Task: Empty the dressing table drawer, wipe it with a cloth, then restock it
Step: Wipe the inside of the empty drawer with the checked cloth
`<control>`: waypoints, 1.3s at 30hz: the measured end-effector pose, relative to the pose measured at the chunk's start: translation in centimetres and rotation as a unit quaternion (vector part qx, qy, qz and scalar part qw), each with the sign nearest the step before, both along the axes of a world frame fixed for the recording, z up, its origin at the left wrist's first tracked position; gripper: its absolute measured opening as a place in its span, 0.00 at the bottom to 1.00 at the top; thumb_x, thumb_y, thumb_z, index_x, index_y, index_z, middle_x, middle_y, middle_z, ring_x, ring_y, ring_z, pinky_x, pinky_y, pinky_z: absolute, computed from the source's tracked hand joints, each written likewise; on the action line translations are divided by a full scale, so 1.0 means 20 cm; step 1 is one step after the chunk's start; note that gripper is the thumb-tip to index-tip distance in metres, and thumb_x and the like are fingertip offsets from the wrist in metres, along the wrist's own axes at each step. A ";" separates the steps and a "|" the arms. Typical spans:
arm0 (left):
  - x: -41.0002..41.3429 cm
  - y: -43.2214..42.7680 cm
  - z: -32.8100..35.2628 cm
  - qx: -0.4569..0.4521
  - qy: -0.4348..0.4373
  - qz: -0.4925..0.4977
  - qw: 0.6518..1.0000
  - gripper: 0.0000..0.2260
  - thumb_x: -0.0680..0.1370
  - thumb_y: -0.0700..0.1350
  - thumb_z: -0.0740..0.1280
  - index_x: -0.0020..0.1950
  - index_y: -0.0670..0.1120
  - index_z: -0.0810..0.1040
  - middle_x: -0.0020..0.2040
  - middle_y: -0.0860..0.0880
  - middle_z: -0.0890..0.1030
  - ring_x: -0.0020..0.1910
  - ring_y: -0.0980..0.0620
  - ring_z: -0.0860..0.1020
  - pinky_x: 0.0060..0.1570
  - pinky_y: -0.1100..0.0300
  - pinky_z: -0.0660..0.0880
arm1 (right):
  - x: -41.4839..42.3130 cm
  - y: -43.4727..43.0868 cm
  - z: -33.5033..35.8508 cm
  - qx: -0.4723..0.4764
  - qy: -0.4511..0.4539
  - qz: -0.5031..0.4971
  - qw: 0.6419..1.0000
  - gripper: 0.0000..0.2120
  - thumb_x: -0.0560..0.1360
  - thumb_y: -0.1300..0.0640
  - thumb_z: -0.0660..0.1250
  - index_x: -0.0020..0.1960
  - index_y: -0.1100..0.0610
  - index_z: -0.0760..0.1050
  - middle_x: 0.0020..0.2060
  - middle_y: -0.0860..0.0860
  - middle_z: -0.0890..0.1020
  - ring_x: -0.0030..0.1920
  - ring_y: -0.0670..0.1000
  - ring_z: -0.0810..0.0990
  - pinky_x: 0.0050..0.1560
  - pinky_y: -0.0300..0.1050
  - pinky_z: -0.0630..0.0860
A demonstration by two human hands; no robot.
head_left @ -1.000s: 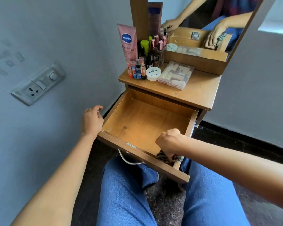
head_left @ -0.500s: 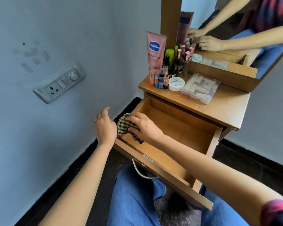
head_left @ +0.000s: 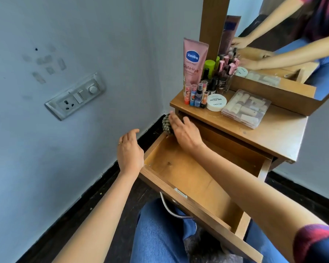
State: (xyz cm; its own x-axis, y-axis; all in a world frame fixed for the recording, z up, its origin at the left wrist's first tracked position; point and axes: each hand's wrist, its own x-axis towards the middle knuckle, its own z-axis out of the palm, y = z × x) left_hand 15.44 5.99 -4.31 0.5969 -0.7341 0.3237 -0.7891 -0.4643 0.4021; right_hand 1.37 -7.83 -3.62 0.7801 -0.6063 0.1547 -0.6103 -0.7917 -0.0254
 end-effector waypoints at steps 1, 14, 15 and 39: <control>0.00 0.00 0.00 0.001 0.002 -0.001 1.000 0.20 0.74 0.30 0.63 0.65 0.42 0.73 0.62 0.43 0.78 0.64 0.43 0.73 0.63 0.51 0.72 | 0.01 -0.03 0.01 0.002 0.000 -0.028 1.000 0.30 0.80 0.66 0.55 0.78 0.60 0.48 0.78 0.55 0.51 0.62 0.57 0.67 0.57 0.47 0.73; -0.02 0.00 0.03 0.002 0.000 -0.018 1.000 0.17 0.74 0.33 0.65 0.63 0.39 0.74 0.60 0.41 0.79 0.61 0.41 0.75 0.58 0.50 0.74 | 0.00 0.42 -0.10 0.193 -0.085 0.161 0.964 0.32 0.73 0.70 0.60 0.75 0.58 0.61 0.75 0.53 0.57 0.64 0.59 0.75 0.64 0.53 0.70; -0.02 0.01 0.04 0.002 -0.003 -0.020 1.000 0.16 0.75 0.32 0.64 0.62 0.39 0.74 0.60 0.40 0.79 0.61 0.41 0.76 0.58 0.50 0.74 | -0.03 0.41 -0.07 0.219 -0.097 0.156 0.958 0.30 0.74 0.69 0.60 0.74 0.57 0.63 0.74 0.53 0.61 0.67 0.56 0.73 0.68 0.52 0.68; -0.66 0.05 0.02 0.107 0.007 -0.142 0.984 0.16 0.81 0.48 0.56 0.66 0.42 0.71 0.62 0.42 0.78 0.66 0.44 0.71 0.62 0.51 0.69 | -1.33 0.55 -0.08 0.139 -0.129 0.098 0.977 0.23 0.77 0.60 0.59 0.70 0.47 0.71 0.69 0.52 0.72 0.47 0.52 0.76 0.56 0.36 0.69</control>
State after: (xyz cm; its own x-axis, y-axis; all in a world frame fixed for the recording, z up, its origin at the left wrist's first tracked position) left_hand 2.27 7.02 -3.99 0.3616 -0.9224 0.1360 -0.8942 -0.3017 0.3307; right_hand -25.14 3.11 -5.17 0.8423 -0.4954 0.2123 -0.3922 -0.8335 -0.3892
